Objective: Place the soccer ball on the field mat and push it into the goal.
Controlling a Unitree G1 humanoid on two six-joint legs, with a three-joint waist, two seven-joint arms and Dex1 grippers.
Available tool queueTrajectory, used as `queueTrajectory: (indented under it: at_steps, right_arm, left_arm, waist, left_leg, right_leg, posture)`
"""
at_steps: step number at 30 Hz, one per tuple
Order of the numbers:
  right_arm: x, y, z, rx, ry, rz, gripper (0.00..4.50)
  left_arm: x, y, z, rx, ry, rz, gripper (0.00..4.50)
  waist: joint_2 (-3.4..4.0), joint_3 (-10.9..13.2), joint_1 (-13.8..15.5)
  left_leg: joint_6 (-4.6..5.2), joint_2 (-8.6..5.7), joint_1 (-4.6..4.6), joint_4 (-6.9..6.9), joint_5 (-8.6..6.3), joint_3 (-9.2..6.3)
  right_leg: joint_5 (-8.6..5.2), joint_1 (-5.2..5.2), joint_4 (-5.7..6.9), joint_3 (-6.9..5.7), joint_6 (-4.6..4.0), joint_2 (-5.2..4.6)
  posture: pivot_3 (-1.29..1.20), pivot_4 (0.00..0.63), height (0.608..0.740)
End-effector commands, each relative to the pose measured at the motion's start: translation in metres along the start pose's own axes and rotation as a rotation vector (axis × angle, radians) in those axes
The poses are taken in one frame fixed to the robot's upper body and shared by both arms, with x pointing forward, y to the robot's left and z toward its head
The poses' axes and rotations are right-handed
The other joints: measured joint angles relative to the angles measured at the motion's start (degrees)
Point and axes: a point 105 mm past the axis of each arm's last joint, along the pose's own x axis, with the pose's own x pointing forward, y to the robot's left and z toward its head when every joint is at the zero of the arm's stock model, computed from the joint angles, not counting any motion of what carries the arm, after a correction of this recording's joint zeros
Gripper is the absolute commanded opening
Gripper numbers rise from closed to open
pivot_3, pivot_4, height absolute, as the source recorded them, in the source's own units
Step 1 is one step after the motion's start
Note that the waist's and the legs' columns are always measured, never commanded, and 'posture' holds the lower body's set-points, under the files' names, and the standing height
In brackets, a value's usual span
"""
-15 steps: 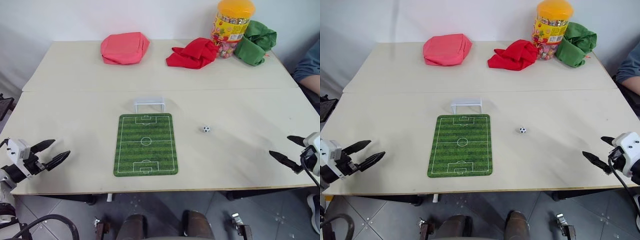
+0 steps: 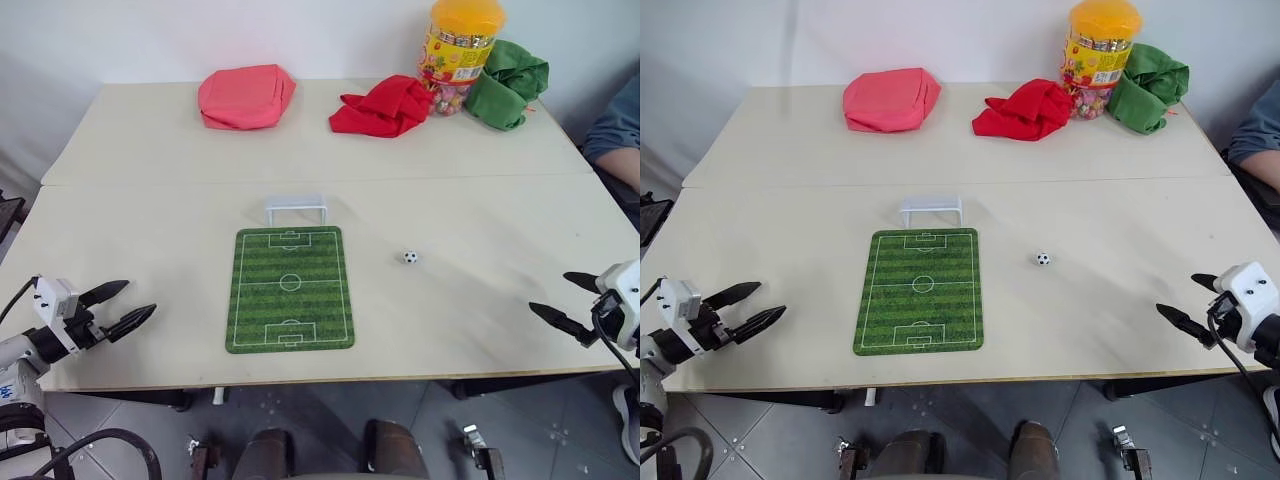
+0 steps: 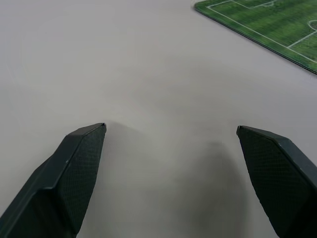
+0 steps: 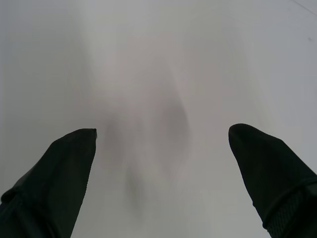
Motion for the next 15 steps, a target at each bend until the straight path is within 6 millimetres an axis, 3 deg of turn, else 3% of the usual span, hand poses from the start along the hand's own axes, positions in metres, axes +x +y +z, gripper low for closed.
queueTrajectory:
  at_steps: [1, 3, 7, 15]
  right_arm:
    - [-0.005, -0.006, 0.041, -0.078, -0.036, 0.013, 4.48]
    - [-0.002, -0.004, 0.047, -0.078, -0.022, 0.029, 4.48]
    - [0.042, 0.019, 0.096, -0.176, -0.097, 0.176, 4.48]
    - [0.107, 0.044, 0.110, -0.172, -0.097, 0.357, 4.48]
  left_arm:
    - [-0.003, -0.002, 0.019, 0.039, -0.064, -0.050, 4.50]
    - [-0.003, -0.004, 0.025, 0.040, -0.096, -0.072, 4.50]
    - [0.002, -0.023, 0.039, 0.117, -0.186, -0.234, 4.50]
    - [0.004, -0.039, 0.038, 0.088, -0.176, -0.368, 4.50]
  waist:
    - [0.00, 0.0, 0.0]
    - [0.00, 0.0, 0.0]
    - [-0.04, 0.0, -0.5]
    - [-0.10, 0.0, 0.0]
  left_leg:
    - [0.00, 0.00, 0.00, 0.00, 0.00, 0.02]
    - [0.00, 0.01, -0.02, 0.01, 0.00, 0.04]
    - [0.00, 0.07, 0.00, 0.08, 0.00, 0.18]
    - [0.00, 0.14, -0.26, 0.11, -0.05, 0.26]
  right_leg:
    - [0.00, -0.03, 0.02, 0.03, 0.00, 0.00]
    - [0.00, -0.08, 0.04, 0.06, 0.00, 0.00]
    - [0.02, -0.12, 0.06, 0.19, -0.03, 0.07]
    - [0.04, -0.47, 0.10, 0.28, -0.06, 0.17]
  posture:
    - [0.00, 0.150, 0.740]
    - [0.00, 0.150, 0.740]
    - [0.00, 0.150, 0.740]
    - [0.00, 0.150, 0.740]
